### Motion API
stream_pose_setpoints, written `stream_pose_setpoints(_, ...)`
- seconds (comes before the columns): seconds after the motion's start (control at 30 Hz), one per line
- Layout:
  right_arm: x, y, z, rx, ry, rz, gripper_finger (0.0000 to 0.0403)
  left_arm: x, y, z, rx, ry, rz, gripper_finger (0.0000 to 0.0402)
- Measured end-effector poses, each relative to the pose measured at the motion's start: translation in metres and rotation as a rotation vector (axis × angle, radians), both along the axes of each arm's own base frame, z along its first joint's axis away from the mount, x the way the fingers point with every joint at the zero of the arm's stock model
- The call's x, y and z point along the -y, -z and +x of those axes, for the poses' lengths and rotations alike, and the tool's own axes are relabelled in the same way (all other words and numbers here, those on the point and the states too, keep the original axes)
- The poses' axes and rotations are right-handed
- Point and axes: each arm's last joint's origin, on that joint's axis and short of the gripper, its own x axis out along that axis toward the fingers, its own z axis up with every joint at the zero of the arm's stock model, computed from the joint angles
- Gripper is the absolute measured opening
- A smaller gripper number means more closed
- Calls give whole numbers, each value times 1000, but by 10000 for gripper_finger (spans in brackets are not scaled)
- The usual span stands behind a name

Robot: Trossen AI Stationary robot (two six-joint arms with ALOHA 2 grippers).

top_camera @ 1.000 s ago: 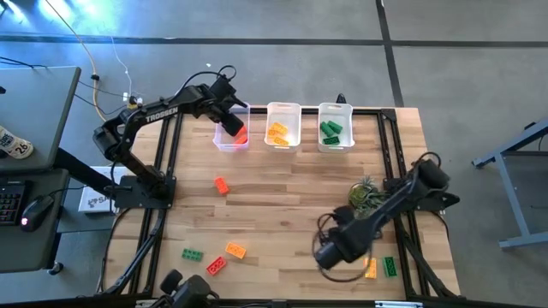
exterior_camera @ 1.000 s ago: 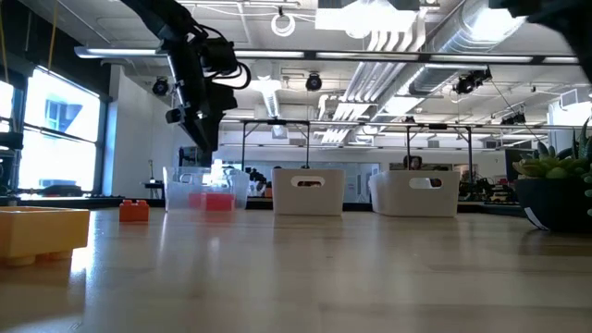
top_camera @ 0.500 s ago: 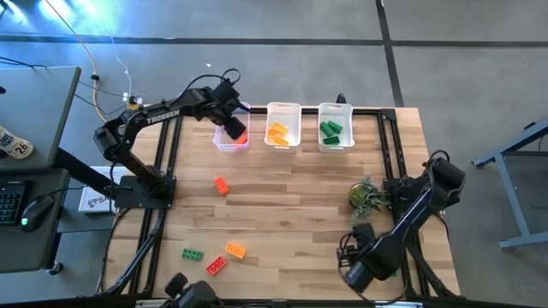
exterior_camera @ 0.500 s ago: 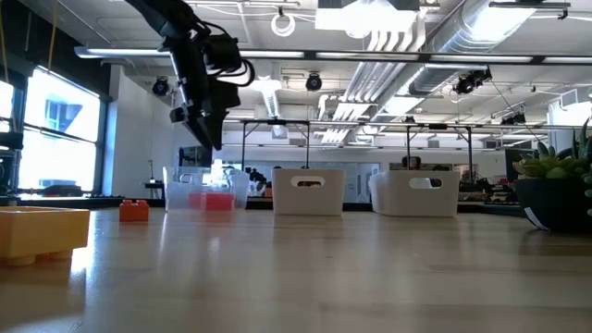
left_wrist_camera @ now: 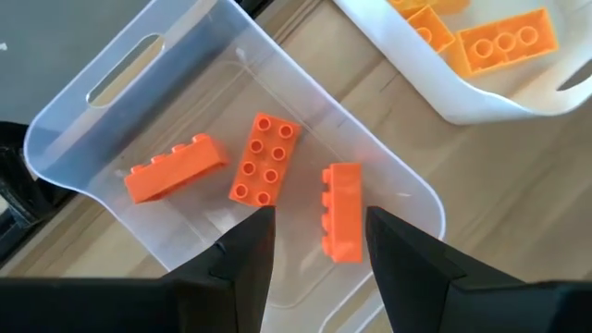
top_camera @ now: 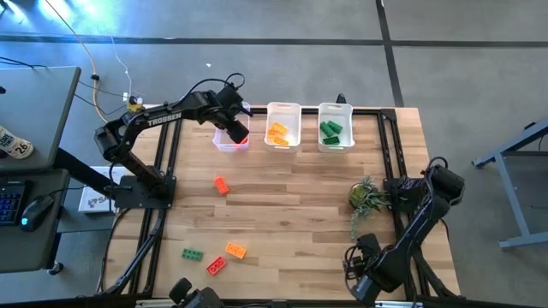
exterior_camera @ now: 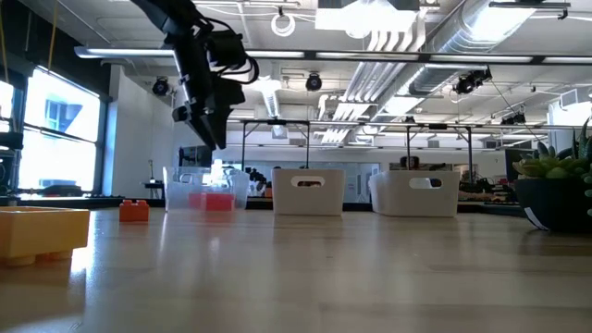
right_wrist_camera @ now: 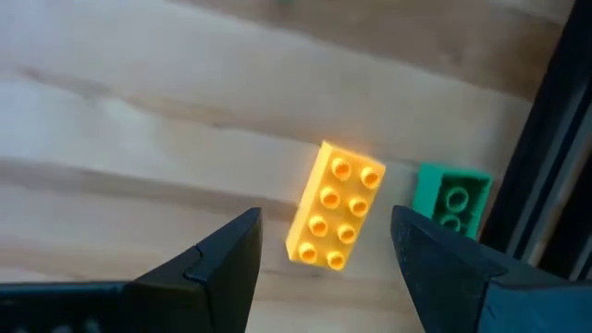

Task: Sort & place blocks by color
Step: Put the yellow game piece into the left white bin

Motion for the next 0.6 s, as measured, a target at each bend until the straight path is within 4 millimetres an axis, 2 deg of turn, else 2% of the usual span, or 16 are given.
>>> stream_pose_setpoints(0.3, -13, 14, -5, -32, -20, 12, 226, 2, 0, 2, 2, 4, -1, 157)
stream_pose_setpoints(0.6, -23, 33, -2, -60, -15, 32, 226, 2, 0, 2, 2, 4, -2, 157)
